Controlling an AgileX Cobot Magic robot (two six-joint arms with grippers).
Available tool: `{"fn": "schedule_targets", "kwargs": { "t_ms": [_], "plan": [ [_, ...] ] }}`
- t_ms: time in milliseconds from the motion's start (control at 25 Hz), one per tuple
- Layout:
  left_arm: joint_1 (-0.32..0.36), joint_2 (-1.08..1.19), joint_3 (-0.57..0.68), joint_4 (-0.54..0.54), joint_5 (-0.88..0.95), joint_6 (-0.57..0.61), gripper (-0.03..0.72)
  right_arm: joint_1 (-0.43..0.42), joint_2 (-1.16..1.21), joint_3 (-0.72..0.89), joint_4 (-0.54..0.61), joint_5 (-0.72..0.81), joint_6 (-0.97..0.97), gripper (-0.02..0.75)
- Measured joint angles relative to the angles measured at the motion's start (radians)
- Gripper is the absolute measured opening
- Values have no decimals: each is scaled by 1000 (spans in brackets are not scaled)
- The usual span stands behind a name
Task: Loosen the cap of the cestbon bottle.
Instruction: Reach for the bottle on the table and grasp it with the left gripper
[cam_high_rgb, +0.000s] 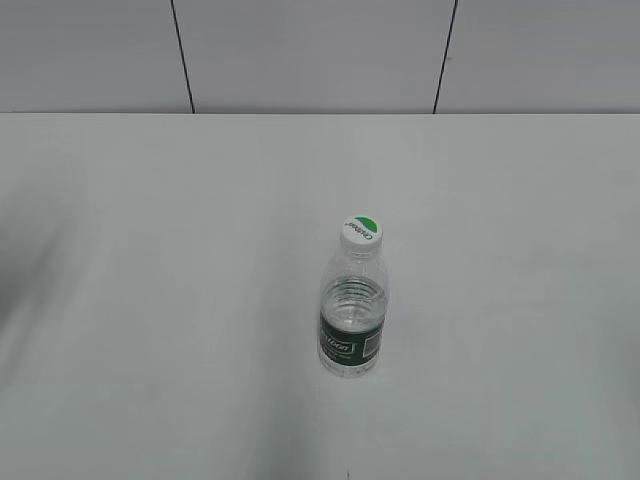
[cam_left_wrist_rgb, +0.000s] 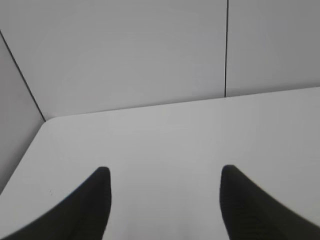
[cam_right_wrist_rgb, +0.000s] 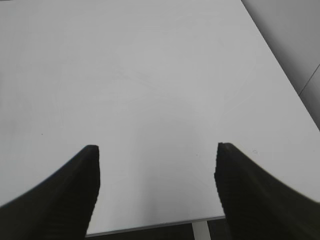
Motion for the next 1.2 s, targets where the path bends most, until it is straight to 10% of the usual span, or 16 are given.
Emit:
{"fn": "schedule_targets", "kwargs": {
  "t_ms": [520, 1200],
  "plan": [
    [0, 470, 0, 448, -540, -240, 417, 0, 0, 0, 0, 0, 0, 551],
    [-26, 628, -281, 1327, -553, -347, 426, 0, 0, 0, 0, 0, 0, 551]
  ]
}}
